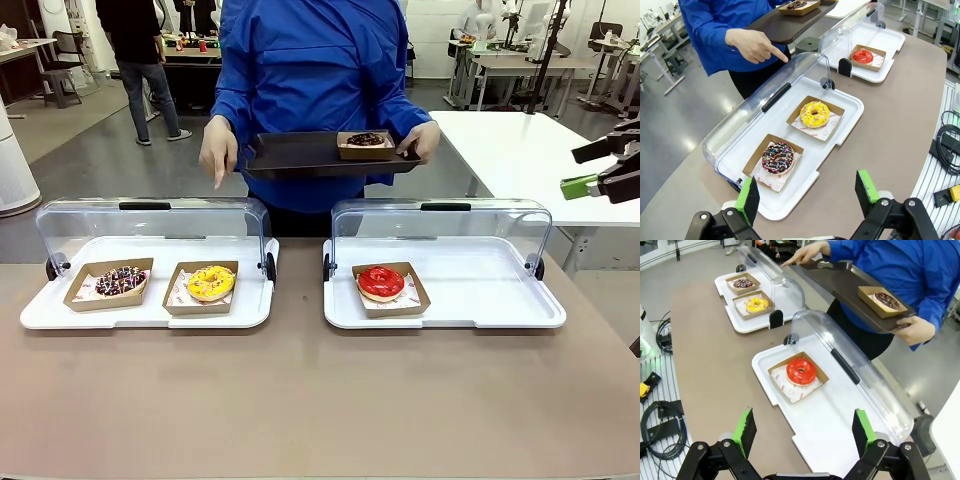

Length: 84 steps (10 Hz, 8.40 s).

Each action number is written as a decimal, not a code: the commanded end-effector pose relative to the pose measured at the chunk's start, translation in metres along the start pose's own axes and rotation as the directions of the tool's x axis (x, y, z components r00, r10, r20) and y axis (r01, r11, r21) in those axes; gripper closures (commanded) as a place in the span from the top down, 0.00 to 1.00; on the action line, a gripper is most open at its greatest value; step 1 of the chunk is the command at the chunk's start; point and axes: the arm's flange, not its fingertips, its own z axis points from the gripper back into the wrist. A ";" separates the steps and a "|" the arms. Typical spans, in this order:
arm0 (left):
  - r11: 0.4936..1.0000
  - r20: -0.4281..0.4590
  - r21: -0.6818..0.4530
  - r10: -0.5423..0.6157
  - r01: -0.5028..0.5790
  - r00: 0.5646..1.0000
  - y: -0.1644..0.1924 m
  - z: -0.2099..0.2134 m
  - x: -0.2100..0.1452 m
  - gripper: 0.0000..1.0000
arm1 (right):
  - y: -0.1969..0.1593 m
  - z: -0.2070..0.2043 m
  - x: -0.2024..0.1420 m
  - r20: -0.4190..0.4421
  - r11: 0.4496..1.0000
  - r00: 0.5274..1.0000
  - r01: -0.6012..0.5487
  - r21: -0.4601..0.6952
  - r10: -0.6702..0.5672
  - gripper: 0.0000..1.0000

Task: Provide the desired donut to the person.
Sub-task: Pick up and lift the Paper togo box containing the Donut pointed at by the person, then place the picked Paper togo box onto the Handle tray extended by the person.

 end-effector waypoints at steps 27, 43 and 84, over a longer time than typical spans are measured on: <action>0.820 -0.451 -0.301 -0.572 0.486 0.685 -0.060 -0.360 0.006 1.00 | 0.000 0.000 0.000 0.013 1.000 1.000 0.000 0.007 0.000 1.00; 0.828 -0.516 -0.347 -0.561 0.441 0.647 -0.046 -0.390 -0.008 0.00 | 0.000 0.000 0.000 0.013 1.000 1.000 0.000 0.007 0.000 1.00; 0.735 -0.383 -0.324 -0.678 0.595 0.628 -0.138 -0.070 0.111 0.00 | 0.000 0.000 0.000 0.013 1.000 1.000 0.000 0.007 0.000 1.00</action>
